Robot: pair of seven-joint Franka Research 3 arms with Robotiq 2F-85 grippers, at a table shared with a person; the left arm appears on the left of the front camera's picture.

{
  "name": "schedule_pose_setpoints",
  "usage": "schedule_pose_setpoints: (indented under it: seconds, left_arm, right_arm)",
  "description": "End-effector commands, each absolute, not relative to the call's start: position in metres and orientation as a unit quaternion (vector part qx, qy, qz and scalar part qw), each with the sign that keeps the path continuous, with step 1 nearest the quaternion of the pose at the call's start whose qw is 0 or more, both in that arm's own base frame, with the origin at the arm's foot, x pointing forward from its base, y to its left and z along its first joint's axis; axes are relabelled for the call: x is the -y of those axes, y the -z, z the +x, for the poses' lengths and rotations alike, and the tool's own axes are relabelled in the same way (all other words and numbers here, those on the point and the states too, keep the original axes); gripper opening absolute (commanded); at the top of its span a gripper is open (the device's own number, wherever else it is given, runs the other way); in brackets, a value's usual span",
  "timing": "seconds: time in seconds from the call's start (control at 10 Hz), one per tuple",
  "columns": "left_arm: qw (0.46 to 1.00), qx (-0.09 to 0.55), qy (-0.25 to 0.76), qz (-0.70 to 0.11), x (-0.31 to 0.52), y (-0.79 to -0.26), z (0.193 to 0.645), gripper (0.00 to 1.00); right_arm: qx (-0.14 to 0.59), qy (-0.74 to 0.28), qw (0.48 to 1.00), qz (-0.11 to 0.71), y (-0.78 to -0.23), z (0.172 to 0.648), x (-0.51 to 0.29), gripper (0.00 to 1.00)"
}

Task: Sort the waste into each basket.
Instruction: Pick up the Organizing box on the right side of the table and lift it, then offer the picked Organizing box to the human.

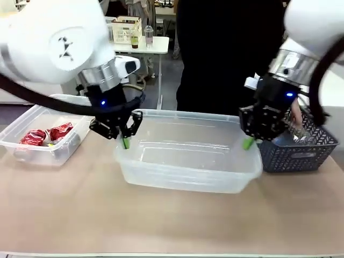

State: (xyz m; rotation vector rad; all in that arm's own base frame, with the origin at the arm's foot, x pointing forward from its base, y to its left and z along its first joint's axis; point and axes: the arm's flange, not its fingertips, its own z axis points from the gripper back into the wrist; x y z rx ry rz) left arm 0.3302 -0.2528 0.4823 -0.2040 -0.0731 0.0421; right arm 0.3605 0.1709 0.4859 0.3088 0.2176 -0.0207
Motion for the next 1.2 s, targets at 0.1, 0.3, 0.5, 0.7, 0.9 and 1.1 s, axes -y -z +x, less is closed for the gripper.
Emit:
schedule_pose_setpoints:
  seconds: [0.1, 0.3, 0.5, 0.7, 0.9, 1.1]
  left_arm:
    - [0.987, 0.072, -0.064, -0.131, 0.215, -0.467, 0.315, 0.0]
    - [0.989, 0.035, -0.074, -0.126, 0.218, -0.467, 0.333, 0.0]
    - [0.989, 0.067, -0.053, -0.123, 0.227, -0.475, 0.317, 0.0]
    - [0.989, 0.067, -0.053, -0.123, 0.227, -0.475, 0.317, 0.0]
    - [0.989, 0.067, -0.053, -0.123, 0.227, -0.475, 0.317, 0.0]
    - [0.989, 0.067, -0.053, -0.123, 0.227, -0.475, 0.317, 0.0]
  right_arm:
    - [-0.145, 0.046, 0.98, 0.13, -0.5, 0.408, -0.185, 0.0]
    - [-0.145, 0.023, 0.982, 0.12, -0.499, 0.401, -0.181, 0.0]
    - [-0.142, 0.015, 0.98, 0.136, -0.487, 0.408, -0.195, 0.0]
    - [-0.142, 0.015, 0.98, 0.136, -0.487, 0.408, -0.195, 0.0]
    - [-0.142, 0.015, 0.98, 0.136, -0.487, 0.408, -0.195, 0.0]
    - [-0.142, 0.015, 0.98, 0.136, -0.487, 0.408, -0.195, 0.0]
